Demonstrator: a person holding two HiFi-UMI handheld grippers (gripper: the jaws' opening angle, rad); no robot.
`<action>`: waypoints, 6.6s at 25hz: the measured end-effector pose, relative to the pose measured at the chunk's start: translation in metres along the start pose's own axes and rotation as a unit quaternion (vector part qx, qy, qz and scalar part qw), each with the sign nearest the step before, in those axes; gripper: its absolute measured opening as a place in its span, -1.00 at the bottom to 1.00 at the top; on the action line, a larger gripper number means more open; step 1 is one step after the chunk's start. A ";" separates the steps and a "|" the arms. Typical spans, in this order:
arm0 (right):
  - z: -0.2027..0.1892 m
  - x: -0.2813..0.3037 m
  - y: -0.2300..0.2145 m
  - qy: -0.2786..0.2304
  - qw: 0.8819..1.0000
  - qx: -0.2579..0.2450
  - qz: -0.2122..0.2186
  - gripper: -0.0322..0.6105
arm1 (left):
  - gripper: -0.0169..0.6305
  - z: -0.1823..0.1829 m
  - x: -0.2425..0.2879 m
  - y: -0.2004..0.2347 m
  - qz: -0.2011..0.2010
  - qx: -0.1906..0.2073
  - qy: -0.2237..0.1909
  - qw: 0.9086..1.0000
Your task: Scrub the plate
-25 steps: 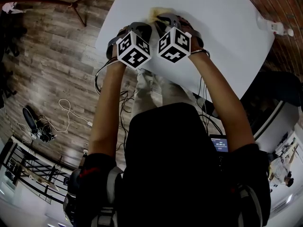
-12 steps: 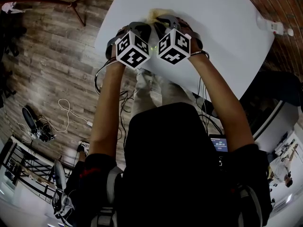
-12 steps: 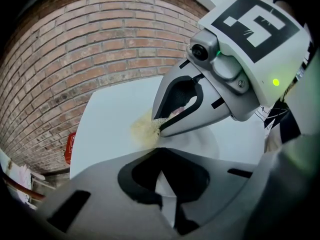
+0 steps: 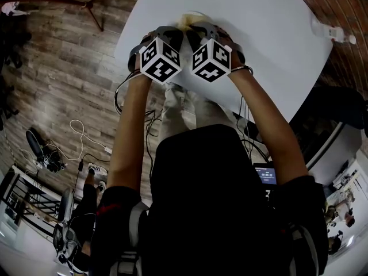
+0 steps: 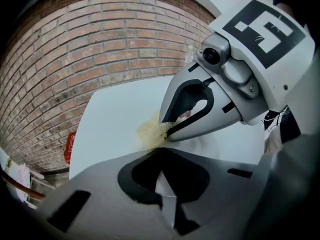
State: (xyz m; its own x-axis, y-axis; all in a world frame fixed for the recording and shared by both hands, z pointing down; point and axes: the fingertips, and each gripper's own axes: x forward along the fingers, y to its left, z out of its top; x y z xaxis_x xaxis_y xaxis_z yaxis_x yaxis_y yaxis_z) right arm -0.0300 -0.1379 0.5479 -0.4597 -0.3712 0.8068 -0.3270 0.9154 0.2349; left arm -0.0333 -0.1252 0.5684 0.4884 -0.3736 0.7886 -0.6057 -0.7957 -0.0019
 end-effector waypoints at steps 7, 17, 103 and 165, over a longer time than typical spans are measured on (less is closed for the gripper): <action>-0.001 -0.004 0.008 0.000 1.000 0.017 0.003 -0.73 | -0.89 -0.001 -0.001 -0.001 -0.001 0.000 -0.003 1.000; -0.007 -0.006 0.011 0.003 0.999 0.035 0.006 -0.72 | -0.89 0.000 0.001 -0.002 0.002 -0.004 -0.008 1.000; 0.023 0.007 0.021 0.001 1.000 -0.008 0.013 -0.72 | -0.63 -0.024 -0.037 0.015 -0.035 -0.177 -0.032 0.983; 0.026 -0.003 0.047 -0.011 0.999 0.012 0.031 -0.72 | -0.56 -0.030 -0.063 0.024 -0.053 -0.228 -0.075 0.969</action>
State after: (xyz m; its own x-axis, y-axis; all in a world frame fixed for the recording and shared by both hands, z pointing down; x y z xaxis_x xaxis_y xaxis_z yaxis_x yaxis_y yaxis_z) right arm -0.0652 -0.0981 0.5426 -0.4971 -0.3166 0.8079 -0.3165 0.9331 0.1708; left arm -0.0974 -0.1066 0.5369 0.6279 -0.3934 0.6715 -0.7453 -0.5525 0.3732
